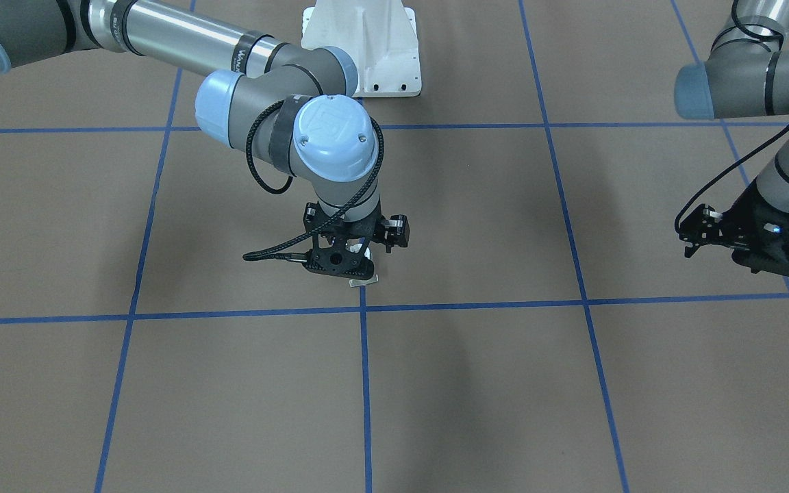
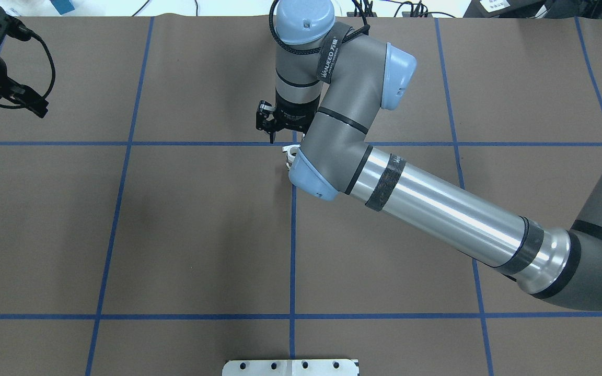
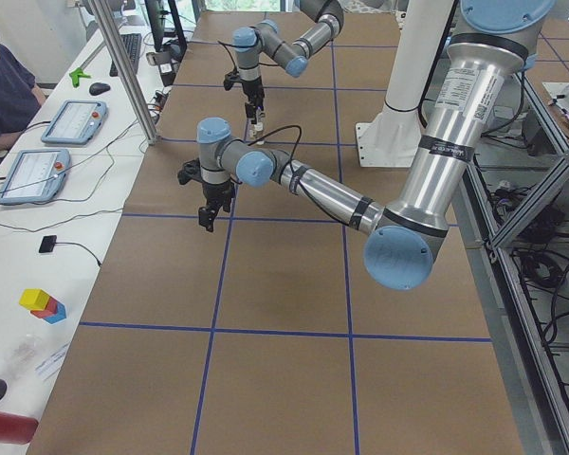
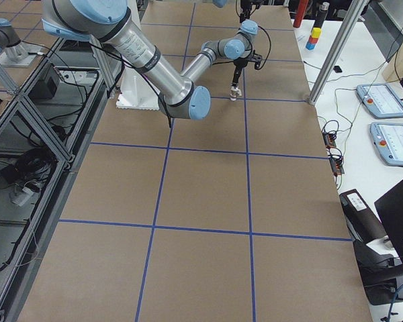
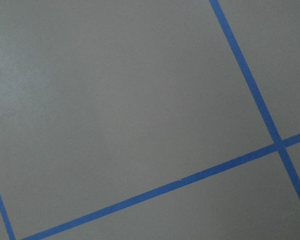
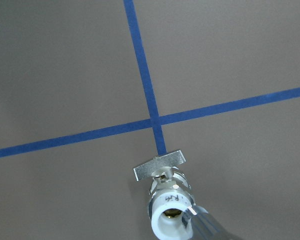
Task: Assemble PPR valve and pipe with both arms
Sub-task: 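Press the elbow fitting down onto the valve with the right gripper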
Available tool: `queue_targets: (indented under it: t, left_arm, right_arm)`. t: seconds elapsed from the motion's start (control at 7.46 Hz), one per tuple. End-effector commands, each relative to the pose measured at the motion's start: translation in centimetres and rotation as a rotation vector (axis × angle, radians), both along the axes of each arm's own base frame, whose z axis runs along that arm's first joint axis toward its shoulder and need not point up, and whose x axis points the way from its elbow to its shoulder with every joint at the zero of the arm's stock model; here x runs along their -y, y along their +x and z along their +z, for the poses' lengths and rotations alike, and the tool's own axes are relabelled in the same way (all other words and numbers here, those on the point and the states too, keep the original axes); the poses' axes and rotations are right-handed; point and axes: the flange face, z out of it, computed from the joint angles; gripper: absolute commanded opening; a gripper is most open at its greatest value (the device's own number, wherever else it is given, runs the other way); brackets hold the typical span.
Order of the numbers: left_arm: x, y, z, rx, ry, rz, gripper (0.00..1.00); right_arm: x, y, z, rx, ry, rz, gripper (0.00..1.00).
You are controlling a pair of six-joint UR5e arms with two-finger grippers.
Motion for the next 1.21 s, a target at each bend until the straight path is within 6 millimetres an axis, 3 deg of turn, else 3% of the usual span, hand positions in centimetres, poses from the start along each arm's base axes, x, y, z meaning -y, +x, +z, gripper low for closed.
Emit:
queue_targets:
  t: [0.0, 0.13, 0.27, 0.94, 1.07]
  left_arm:
    - [0.0, 0.0, -0.1, -0.001, 0.002, 0.001, 1.00]
    - [0.0, 0.0, -0.1, -0.001, 0.002, -0.001, 1.00]
    - [0.0, -0.1, -0.1, -0.001, 0.002, -0.001, 1.00]
    - [0.0, -0.1, -0.1, -0.001, 0.002, -0.001, 1.00]
    - [0.0, 0.0, 0.0, 0.000, 0.000, -0.001, 1.00]
  right_arm:
    - [-0.1, 0.1, 0.2, 0.022, -0.009, 0.027, 0.26]
    - [-0.2, 0.3, 0.5, 0.026, -0.005, 0.026, 0.09]
    - [-0.6, 0.8, 0.8, 0.031, 0.003, 0.025, 0.01]
    - [-0.6, 1.3, 0.7, 0.037, 0.008, 0.030, 0.00]
    - [-0.6, 1.3, 0.4, 0.048, 0.009, 0.049, 0.97]
